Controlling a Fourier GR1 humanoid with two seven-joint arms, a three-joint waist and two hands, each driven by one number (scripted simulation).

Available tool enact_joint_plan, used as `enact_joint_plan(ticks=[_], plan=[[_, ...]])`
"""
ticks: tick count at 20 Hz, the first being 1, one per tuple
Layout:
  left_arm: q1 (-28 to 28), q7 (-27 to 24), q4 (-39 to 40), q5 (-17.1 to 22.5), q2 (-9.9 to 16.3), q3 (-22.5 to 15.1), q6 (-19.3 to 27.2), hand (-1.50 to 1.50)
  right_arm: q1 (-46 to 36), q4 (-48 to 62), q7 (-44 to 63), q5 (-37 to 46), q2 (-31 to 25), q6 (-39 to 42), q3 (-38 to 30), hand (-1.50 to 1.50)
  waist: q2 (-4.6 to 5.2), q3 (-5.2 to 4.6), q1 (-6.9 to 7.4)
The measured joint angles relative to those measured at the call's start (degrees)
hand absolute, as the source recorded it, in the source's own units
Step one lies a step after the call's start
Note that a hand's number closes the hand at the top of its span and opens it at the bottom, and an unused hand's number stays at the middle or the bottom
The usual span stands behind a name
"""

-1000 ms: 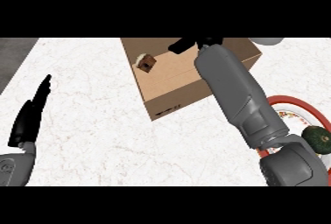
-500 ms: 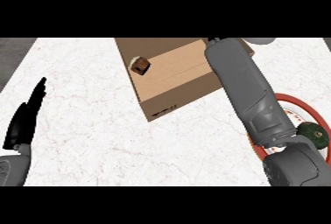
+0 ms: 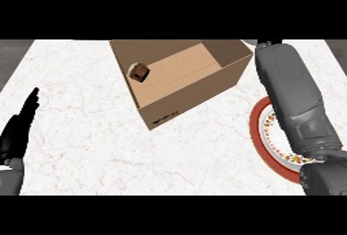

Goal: Pick the cupcake from the plate and place it in the cardboard box

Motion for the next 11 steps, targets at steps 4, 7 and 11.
enact_joint_plan(ticks=[4,7,11], plan=[[1.47,0.87,-1.85,-0.37,-0.61,0.18,0.62,0.00,5.98,-4.49,-0.62,-1.59,-3.16,4.14,0.37,-1.50,-0.36,0.00,-0.83],[1.87,0.25,-1.17,-0.28,-0.42,0.96,0.46,0.00,10.99,-9.82,0.33,-2.56,-5.00,8.20,1.53,-1.50,-0.56,-0.02,-1.40],[2.79,1.98,-3.32,-0.46,-0.72,0.79,0.20,0.00,17.83,-17.78,2.50,-4.15,-8.36,15.54,2.98,-1.50,-0.76,-0.02,-1.86]])
